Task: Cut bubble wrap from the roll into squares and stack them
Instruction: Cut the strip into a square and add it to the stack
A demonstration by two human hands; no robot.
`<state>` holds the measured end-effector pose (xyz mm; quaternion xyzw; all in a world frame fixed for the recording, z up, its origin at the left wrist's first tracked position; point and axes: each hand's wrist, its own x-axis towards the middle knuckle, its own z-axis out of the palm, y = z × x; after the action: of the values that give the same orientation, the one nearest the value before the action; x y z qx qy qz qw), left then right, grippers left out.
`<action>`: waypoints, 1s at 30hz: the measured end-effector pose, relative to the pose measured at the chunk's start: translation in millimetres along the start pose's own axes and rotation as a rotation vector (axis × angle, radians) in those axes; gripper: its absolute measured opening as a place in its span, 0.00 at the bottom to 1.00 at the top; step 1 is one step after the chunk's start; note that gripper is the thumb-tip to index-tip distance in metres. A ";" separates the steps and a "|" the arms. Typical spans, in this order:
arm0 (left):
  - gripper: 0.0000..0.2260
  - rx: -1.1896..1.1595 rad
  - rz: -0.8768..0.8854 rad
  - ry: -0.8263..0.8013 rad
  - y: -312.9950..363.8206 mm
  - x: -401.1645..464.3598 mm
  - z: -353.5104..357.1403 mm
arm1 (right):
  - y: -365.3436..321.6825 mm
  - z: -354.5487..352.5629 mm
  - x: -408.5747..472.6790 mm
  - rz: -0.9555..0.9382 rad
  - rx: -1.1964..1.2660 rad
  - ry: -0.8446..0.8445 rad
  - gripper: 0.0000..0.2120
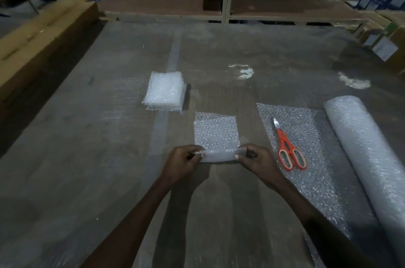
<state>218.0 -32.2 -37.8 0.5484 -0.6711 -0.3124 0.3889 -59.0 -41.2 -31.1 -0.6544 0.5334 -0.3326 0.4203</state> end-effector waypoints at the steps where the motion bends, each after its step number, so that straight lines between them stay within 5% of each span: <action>1: 0.05 -0.051 -0.047 0.028 2.7 5.5 -1.2 | -5.6 0.2 6.2 0.020 0.078 0.011 0.04; 5: 0.08 -0.226 -0.213 0.127 8.4 32.6 -5.5 | -26.4 2.0 37.0 0.085 0.245 0.058 0.05; 12: 0.15 -0.190 -0.250 0.223 8.8 83.8 -6.3 | -28.1 5.7 95.8 0.231 0.376 0.156 0.09; 20: 0.18 0.192 -0.032 0.145 -15.8 120.5 6.2 | -2.1 4.3 139.8 0.431 0.319 0.236 0.09; 30: 0.15 0.362 0.128 -0.065 -21.6 149.0 7.9 | 11.5 6.0 159.4 0.458 0.125 0.213 0.26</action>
<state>207.5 -182.6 -33.3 0.5553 -0.7621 -0.1785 0.2811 -25.0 -196.8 -46.2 -0.4508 0.6872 -0.3280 0.4657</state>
